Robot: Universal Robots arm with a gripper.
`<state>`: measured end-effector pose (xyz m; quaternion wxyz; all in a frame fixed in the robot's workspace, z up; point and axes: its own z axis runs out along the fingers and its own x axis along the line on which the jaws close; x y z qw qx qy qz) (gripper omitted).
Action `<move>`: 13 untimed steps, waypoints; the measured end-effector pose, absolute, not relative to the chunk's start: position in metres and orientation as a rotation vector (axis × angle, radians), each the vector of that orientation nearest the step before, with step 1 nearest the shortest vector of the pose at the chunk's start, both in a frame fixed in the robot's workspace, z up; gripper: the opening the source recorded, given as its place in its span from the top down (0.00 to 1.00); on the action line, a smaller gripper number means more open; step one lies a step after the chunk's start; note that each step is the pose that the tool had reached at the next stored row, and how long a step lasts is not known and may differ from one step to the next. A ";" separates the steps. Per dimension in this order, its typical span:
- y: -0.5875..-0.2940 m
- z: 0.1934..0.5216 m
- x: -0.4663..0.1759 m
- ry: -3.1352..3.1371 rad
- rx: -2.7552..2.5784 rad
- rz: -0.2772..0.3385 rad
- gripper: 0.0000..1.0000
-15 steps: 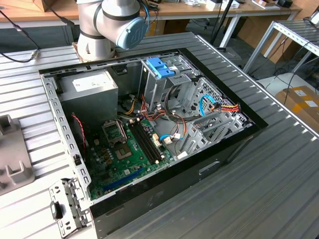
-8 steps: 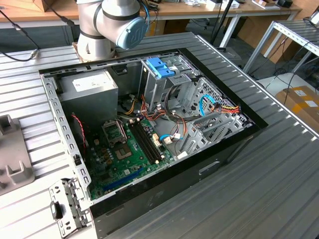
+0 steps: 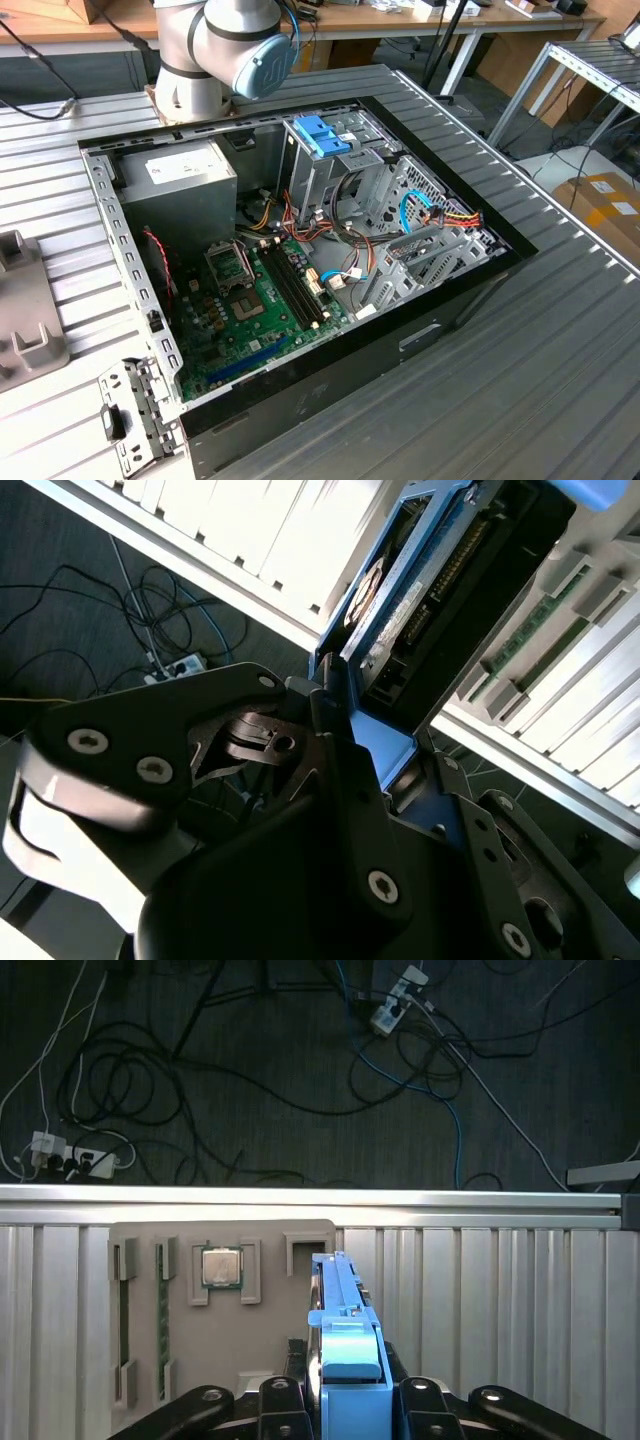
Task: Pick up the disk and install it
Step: 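Pick up the disk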
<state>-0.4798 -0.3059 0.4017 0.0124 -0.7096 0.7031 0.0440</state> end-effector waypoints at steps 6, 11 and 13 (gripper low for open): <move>-0.306 0.407 -0.480 2.192 -2.212 0.137 0.63; -0.306 0.412 -0.480 2.191 -2.212 0.137 0.63; -0.306 0.414 -0.480 2.191 -2.212 0.137 0.63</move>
